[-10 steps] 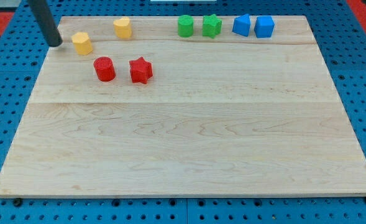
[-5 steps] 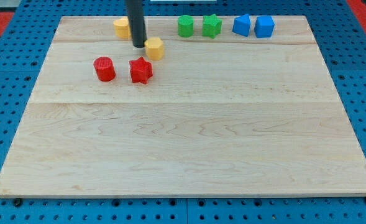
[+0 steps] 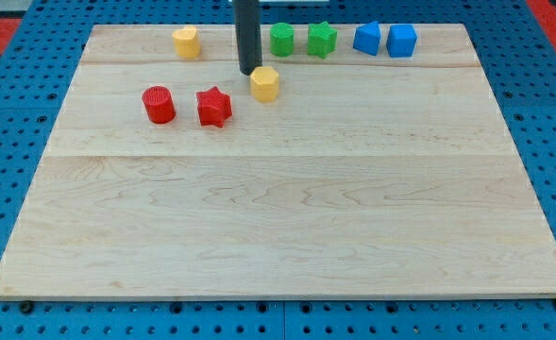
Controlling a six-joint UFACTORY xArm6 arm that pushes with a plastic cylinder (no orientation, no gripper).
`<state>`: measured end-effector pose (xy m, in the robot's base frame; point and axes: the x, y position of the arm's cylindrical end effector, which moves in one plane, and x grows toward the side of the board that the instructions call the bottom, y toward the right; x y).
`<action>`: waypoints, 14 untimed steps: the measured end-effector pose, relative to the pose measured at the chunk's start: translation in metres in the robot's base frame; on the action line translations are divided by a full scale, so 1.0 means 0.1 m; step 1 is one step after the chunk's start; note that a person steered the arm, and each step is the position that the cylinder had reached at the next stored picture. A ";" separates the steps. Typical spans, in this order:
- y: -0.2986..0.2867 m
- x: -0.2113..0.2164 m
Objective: Move the yellow hexagon right to the red star
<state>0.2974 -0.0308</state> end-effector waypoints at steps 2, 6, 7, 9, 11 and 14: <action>0.20 0.33; -0.16 0.10; -0.29 -0.06; -0.83 -0.07; -1.45 -0.07; -2.41 -0.07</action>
